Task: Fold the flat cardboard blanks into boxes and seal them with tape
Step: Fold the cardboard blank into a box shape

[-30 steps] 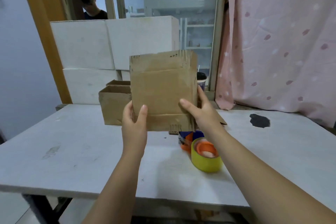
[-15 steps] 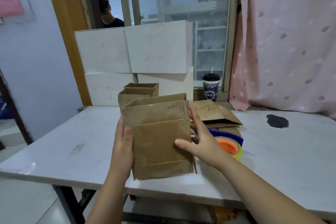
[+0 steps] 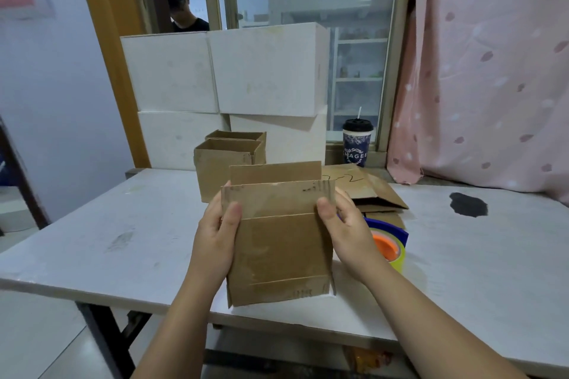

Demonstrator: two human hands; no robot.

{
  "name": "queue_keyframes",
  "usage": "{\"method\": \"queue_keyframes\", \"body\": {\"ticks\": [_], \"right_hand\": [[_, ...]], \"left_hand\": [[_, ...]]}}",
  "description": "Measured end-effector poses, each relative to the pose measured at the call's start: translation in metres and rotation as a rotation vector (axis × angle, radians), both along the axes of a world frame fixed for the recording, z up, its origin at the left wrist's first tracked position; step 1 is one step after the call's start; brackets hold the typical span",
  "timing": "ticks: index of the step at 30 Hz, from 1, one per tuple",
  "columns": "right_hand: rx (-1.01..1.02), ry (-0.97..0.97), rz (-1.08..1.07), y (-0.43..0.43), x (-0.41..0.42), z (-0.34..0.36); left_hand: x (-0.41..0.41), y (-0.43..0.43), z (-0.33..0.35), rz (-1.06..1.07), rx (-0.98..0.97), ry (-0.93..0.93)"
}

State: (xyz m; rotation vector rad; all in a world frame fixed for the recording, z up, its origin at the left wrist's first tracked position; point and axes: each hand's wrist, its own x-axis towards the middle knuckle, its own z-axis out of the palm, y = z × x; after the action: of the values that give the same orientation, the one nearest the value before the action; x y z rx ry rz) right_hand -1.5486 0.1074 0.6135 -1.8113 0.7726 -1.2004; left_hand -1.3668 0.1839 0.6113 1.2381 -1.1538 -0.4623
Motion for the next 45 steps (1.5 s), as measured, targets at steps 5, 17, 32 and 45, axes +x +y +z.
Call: {"method": "queue_keyframes", "body": {"ticks": [5, 17, 32, 45], "right_hand": [[0.133, -0.041, 0.013, -0.002, 0.005, 0.004], [0.115, -0.187, -0.102, 0.012, 0.021, 0.017], [-1.492, 0.261, -0.044, 0.032, 0.031, 0.035], [-0.150, 0.281, 0.019, 0.020, 0.020, -0.006]], "left_hand": [[-0.001, 0.001, 0.001, 0.035, -0.003, 0.076], [-0.013, 0.006, 0.013, 0.401, -0.043, 0.058], [0.012, 0.009, 0.017, -0.249, 0.335, 0.973], [0.000, -0.016, -0.048, -0.211, -0.064, 1.226]]}}
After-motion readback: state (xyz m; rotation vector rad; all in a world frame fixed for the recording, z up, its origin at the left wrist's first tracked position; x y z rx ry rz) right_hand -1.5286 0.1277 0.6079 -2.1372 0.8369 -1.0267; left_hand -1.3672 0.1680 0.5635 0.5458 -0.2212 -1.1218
